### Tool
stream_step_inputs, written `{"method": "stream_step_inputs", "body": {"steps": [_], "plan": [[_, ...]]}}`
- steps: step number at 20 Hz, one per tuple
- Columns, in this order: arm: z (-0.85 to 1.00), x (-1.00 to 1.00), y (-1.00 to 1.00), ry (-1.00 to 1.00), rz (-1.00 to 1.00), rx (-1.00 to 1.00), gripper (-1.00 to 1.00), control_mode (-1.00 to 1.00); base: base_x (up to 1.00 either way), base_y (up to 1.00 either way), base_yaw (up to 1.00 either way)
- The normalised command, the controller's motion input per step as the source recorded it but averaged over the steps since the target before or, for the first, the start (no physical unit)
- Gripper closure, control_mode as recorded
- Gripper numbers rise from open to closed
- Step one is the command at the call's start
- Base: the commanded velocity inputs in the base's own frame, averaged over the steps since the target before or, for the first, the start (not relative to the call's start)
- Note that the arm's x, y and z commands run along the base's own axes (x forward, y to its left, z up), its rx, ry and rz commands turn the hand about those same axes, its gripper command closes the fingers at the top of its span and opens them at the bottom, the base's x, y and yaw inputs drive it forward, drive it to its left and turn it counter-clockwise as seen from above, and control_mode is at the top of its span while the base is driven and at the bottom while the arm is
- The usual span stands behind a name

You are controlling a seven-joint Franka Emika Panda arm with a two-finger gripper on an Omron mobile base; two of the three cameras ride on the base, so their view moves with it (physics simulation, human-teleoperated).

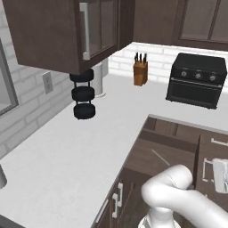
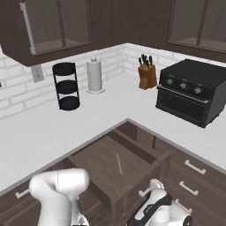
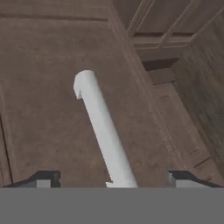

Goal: Take a straw from the drawer in front and place it inside the glass cup on the dining counter.

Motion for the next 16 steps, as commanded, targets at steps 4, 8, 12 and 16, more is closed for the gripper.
{"method": "stream_step_inputs", "body": {"steps": [4, 8, 12, 16], "plan": [[0.67, -0.21, -0.19, 0.00, 0.00, -0.18, -1.00, -1.00, 0.00, 0.00, 0.00], [0.98, 0.00, 0.17, 0.00, 0.00, -0.31, -1.00, -1.00, 0.00, 0.00, 0.00], [1.00, 0.03, 0.81, 0.03, 0.02, -0.49, -1.00, -1.00, 0.00, 0.00, 0.00], [0.87, 0.05, 0.86, 0.02, 0.11, -0.62, -1.00, -1.00, 0.00, 0.00, 0.00]]}}
